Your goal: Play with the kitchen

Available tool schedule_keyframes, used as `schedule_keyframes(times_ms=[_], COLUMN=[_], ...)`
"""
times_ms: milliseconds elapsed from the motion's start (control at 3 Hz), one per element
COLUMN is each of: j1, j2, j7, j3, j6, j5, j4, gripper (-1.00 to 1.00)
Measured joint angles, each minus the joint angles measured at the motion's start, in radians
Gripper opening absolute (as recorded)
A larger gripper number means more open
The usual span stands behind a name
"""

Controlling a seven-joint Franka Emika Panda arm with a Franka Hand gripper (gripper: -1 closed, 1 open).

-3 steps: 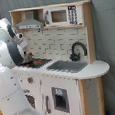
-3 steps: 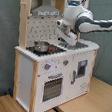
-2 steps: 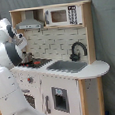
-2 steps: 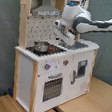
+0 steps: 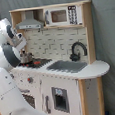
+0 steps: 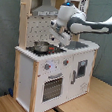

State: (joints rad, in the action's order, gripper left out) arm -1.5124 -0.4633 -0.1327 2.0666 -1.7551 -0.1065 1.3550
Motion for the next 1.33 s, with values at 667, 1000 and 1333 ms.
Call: schedule_keyframes(times_ms=[667, 1000, 1333], j1=[-0.132, -0.184, -0.237], j2=[-0.094, -0.126, -0.15], j7=[-0.066, -0.089, -0.114], j3=[0.068, 0.095, 0.128], j6=[0.061, 0.1, 0.152], j5=[-0.075, -0.1, -0.124], j4=[-0.158, -0.23, -0.303], gripper=[1.0, 1.0, 1.0])
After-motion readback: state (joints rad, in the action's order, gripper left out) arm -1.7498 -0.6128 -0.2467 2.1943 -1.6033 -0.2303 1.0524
